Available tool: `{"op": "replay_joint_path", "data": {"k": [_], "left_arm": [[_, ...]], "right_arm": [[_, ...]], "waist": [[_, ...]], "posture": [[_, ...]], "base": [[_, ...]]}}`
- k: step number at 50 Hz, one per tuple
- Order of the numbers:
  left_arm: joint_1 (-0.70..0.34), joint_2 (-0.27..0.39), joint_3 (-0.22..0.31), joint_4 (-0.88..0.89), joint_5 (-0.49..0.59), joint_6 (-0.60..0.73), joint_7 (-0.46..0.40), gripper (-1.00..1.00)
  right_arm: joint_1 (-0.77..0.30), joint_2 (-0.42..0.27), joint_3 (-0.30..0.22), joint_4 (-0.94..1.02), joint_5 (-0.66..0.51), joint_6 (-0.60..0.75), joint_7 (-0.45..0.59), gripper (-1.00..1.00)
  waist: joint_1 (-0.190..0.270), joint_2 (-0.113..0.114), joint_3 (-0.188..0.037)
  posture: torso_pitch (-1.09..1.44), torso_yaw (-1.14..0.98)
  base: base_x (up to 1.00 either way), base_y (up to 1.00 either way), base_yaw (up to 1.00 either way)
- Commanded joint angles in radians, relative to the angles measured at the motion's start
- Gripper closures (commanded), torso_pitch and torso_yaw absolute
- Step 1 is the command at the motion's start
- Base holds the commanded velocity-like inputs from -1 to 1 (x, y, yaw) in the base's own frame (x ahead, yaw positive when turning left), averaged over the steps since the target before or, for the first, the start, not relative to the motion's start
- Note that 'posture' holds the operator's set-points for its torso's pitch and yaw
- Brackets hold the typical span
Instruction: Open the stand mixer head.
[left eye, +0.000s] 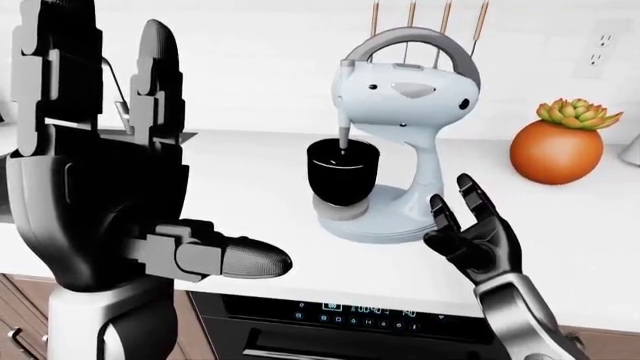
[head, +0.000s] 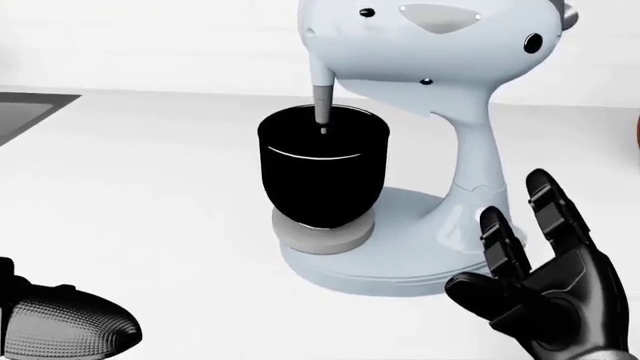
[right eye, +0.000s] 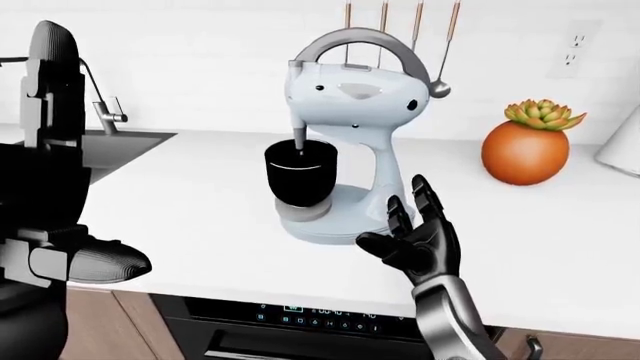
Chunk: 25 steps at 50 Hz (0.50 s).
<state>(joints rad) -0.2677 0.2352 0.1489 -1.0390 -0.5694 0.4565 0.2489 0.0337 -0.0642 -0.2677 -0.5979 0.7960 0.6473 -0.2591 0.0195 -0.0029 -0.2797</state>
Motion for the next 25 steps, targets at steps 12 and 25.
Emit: {"op": "replay_joint_path", "data": {"k": [12, 25], "left_arm": [[-0.016, -0.009, 0.006, -0.008, 0.015, -0.01, -0.015, -1.0], [-0.011, -0.028, 0.008, -0.008, 0.033, -0.005, -0.036, -1.0]], "right_arm": [[-0.053, -0.01, 0.007, 0.02, -0.023, -0.055, 0.021, -1.0], [-0.02, -0.016, -0.018, -0.137, 0.073, 0.005, -0.031, -1.0]], "waist": [[-0.002, 0.001, 0.001], [0.002, -0.002, 0.004]], "posture": [[-0.38, 0.0], [-0.38, 0.0]], "base": [[0.0, 0.0, 0.0], [0.0, 0.0, 0.0]]}}
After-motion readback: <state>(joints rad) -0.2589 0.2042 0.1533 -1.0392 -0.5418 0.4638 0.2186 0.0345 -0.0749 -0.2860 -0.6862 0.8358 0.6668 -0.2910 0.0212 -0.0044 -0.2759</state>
